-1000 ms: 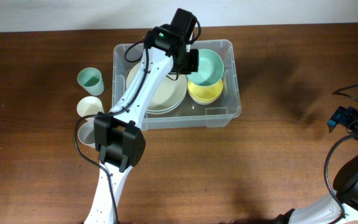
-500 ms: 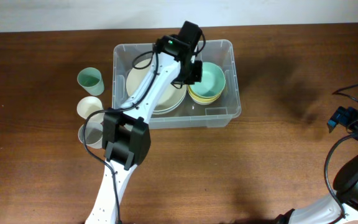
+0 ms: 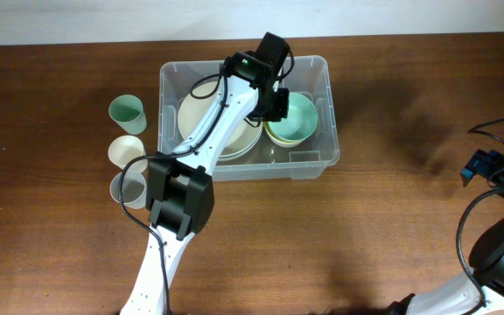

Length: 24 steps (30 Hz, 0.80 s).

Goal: Pack container
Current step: 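Lower the mint green bowl onto the yellow bowl and release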

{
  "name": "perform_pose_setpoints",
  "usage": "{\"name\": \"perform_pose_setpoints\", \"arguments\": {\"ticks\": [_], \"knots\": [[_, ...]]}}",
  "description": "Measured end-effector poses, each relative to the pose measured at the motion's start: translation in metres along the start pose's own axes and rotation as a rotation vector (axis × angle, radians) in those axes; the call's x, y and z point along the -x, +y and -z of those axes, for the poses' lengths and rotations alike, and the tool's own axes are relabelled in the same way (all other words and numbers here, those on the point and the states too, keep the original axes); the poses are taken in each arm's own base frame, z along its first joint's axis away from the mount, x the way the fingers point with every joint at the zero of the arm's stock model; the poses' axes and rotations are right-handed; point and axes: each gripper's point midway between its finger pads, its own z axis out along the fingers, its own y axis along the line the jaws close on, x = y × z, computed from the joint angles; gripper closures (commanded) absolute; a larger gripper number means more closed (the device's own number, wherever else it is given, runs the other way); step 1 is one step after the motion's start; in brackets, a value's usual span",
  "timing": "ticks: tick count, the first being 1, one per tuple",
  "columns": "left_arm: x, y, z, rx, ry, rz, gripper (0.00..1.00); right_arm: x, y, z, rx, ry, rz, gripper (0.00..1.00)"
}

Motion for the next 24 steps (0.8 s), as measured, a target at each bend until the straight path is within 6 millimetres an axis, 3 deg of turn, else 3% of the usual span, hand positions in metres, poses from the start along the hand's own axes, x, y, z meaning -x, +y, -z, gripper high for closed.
{"name": "perform_pose_setpoints", "arguments": {"ticks": [4,14,24], "knots": [[0.0,0.001,0.0,0.0,0.0,0.002,0.71,0.0,0.0,0.0,0.0,0.0,0.0,0.01],[0.005,0.01,0.004,-0.009,-0.002,0.025,0.71,0.0,0.0,0.0,0.0,0.0,0.0,0.01],[0.037,0.006,0.044,-0.042,-0.117,0.011,0.66,0.0,0.0,0.0,0.0,0.0,0.0,0.01]]}}
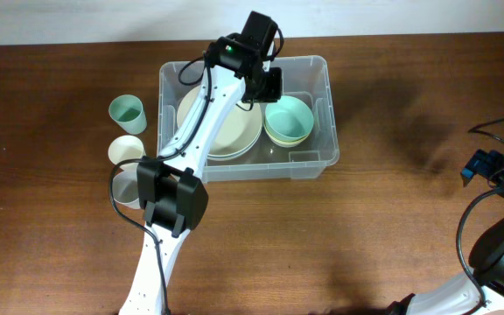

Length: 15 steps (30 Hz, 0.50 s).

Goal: Pack container
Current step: 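Lower the mint green bowl onto the yellow bowl and release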

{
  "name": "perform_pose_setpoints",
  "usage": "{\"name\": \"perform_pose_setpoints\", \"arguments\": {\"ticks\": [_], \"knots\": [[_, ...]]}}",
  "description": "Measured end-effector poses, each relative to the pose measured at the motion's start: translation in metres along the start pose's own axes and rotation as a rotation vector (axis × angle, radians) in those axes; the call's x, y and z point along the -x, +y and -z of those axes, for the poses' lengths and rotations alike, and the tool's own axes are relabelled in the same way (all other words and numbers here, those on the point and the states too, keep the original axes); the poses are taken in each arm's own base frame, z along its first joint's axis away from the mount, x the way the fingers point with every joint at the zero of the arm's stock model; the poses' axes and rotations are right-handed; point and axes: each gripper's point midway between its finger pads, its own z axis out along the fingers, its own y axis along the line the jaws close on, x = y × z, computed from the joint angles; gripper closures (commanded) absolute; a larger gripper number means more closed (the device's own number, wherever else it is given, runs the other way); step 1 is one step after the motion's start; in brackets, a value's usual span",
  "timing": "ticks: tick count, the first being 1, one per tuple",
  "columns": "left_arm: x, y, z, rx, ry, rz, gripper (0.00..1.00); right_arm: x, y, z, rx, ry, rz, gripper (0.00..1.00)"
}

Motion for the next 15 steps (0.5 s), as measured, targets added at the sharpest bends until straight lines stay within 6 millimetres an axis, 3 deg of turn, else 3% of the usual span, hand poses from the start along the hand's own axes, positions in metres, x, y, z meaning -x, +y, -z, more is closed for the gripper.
{"name": "perform_pose_setpoints", "arguments": {"ticks": [1,5,15], "knots": [[0.0,0.0,0.001,0.0,0.0,0.0,0.69,0.0,0.0,0.0,-0.001,0.001,0.0,0.01],[-0.006,0.002,0.002,0.011,0.022,0.003,0.97,0.0,0.0,0.0,0.0,0.0,0.0,0.01],[-0.012,0.016,0.003,0.09,0.04,-0.002,0.99,0.0,0.0,0.0,0.0,0.0,0.0,0.01]]}}
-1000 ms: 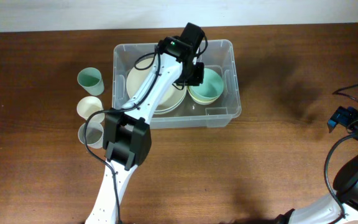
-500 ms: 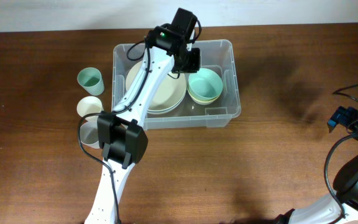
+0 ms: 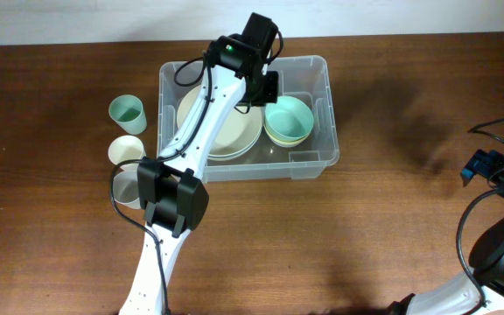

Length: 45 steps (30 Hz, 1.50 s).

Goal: Pack container
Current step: 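Lower the mint green bowl onto the yellow bowl and release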

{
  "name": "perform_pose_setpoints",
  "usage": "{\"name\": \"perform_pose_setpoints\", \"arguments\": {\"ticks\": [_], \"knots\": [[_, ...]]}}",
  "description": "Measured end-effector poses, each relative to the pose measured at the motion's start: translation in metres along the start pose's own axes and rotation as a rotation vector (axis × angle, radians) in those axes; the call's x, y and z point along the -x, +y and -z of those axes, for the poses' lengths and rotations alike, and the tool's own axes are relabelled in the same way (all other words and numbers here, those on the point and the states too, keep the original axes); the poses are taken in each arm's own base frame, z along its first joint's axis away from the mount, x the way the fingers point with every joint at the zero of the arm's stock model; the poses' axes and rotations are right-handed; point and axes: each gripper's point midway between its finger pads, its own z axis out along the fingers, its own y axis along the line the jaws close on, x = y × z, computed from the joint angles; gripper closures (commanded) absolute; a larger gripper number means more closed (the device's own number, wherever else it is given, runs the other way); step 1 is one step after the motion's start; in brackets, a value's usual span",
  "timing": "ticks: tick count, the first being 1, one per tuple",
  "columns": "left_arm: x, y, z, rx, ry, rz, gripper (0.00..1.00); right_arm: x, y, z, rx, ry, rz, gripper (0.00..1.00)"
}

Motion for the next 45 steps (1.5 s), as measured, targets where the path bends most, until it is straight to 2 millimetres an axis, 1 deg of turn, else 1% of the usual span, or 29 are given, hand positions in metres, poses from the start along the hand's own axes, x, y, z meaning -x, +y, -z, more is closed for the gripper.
{"name": "perform_pose_setpoints", "arguments": {"ticks": [4,7,22,35,38,41,45], "knots": [[0.0,0.003,0.0,0.015,-0.001,0.001,0.99,0.0,0.0,0.0,0.0,0.001,0.0,0.01],[-0.004,0.003,0.0,0.023,0.011,-0.001,0.99,0.0,0.0,0.0,0.0,0.0,0.0,0.01],[-0.014,-0.012,-0.001,0.019,0.032,-0.031,0.99,0.0,0.0,0.0,0.0,0.001,0.0,0.01],[-0.019,-0.011,-0.002,0.024,0.054,-0.031,0.99,0.0,0.0,0.0,0.0,0.001,0.0,0.01],[-0.023,-0.011,-0.009,0.024,0.073,-0.031,0.99,0.0,0.0,0.0,0.0,0.0,0.0,0.01],[-0.031,-0.01,-0.023,0.028,0.112,-0.029,0.99,0.0,0.0,0.0,0.0,0.0,0.0,0.01],[-0.036,-0.007,-0.037,0.033,0.139,-0.027,0.99,0.0,0.0,0.0,0.0,0.0,0.0,0.01]]}}
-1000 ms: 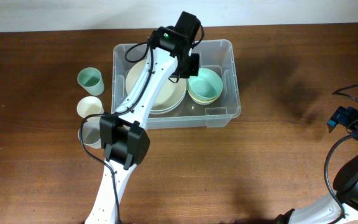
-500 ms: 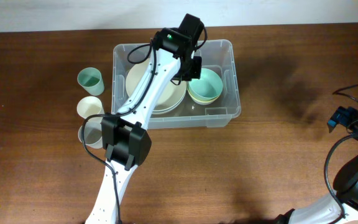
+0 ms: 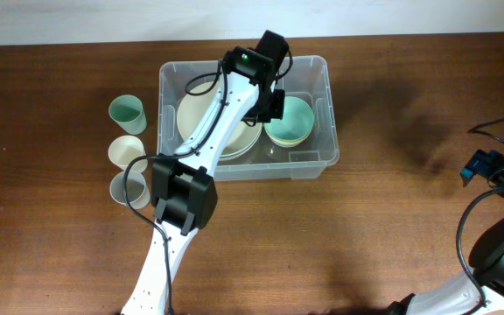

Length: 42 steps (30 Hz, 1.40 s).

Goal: Pack container
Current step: 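Lower the mint green bowl onto the yellow bowl and release, then move the left gripper back to the small mint green cup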

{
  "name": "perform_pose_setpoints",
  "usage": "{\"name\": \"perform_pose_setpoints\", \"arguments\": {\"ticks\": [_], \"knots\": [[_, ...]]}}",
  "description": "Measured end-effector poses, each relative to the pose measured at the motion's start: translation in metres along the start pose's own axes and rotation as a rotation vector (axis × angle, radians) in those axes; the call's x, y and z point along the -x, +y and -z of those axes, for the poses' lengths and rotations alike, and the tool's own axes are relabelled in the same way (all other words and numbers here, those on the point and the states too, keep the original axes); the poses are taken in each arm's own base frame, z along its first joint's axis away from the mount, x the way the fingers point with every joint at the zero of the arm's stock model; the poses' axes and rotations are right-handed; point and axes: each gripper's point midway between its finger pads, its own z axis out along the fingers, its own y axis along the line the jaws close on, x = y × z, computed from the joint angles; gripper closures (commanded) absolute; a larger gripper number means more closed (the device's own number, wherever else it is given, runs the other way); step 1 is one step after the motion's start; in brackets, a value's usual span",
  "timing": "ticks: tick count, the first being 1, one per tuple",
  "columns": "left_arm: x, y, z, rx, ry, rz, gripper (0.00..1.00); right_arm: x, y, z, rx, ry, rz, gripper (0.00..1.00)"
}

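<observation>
A clear plastic container (image 3: 322, 156) stands at the table's middle back. Inside it a stack of cream plates (image 3: 201, 122) lies on the left and nested green bowls (image 3: 296, 122) on the right. My left gripper (image 3: 268, 103) hangs in the container over the bowls' left rim; the wrist hides its fingers. Three cups stand left of the container: a green cup (image 3: 127, 112), a cream cup (image 3: 126, 150) and a pale cup (image 3: 121, 186). My right arm (image 3: 497, 175) rests at the far right edge, its fingers unclear.
The brown wooden table (image 3: 392, 227) carries nothing else. The left arm's links (image 3: 182, 197) reach over the container's front wall and close past the pale cup. A white wall runs along the back edge.
My left gripper has moved from the container's back middle, between plates and bowls, forward and right to the bowls' left rim. Bowls, plates and cups lie as before.
My left gripper was first over the green bowls' left rim in the container. Then it stood further back near the container's rear wall, clear of the bowls, and stayed there. Now it is back at the bowls' left rim. The right arm has not moved.
</observation>
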Motion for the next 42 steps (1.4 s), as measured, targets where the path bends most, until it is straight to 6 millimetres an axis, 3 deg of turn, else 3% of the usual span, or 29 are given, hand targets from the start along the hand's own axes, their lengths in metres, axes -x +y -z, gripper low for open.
{"name": "perform_pose_setpoints", "arguments": {"ticks": [10,13,18,24,26,30,36,42], "knots": [[0.005,-0.002,0.002,-0.009,-0.018,-0.019,0.99,0.0,0.0,0.0,0.0,0.0,0.0,0.01],[0.013,-0.006,0.016,-0.019,-0.059,-0.044,0.84,0.0,0.0,0.0,0.0,0.0,0.0,0.01],[0.036,-0.005,0.059,0.01,-0.189,-0.066,0.55,0.0,0.0,0.0,0.0,0.0,0.0,0.01],[0.05,0.019,0.101,0.13,-0.305,-0.037,0.08,0.0,0.0,0.0,0.0,0.0,0.0,0.01],[0.05,0.038,0.112,0.187,-0.319,0.006,0.01,0.0,0.0,0.0,0.0,0.0,0.0,0.01],[0.049,0.095,0.134,0.273,-0.324,0.144,0.01,0.0,0.0,0.0,0.0,0.0,0.0,0.01],[0.045,0.214,0.163,0.342,-0.328,0.388,0.01,0.0,0.0,0.0,0.0,0.0,0.0,0.01],[0.034,0.286,0.169,0.281,-0.3,0.502,0.01,0.0,0.0,0.0,0.0,0.0,0.0,0.02]]}}
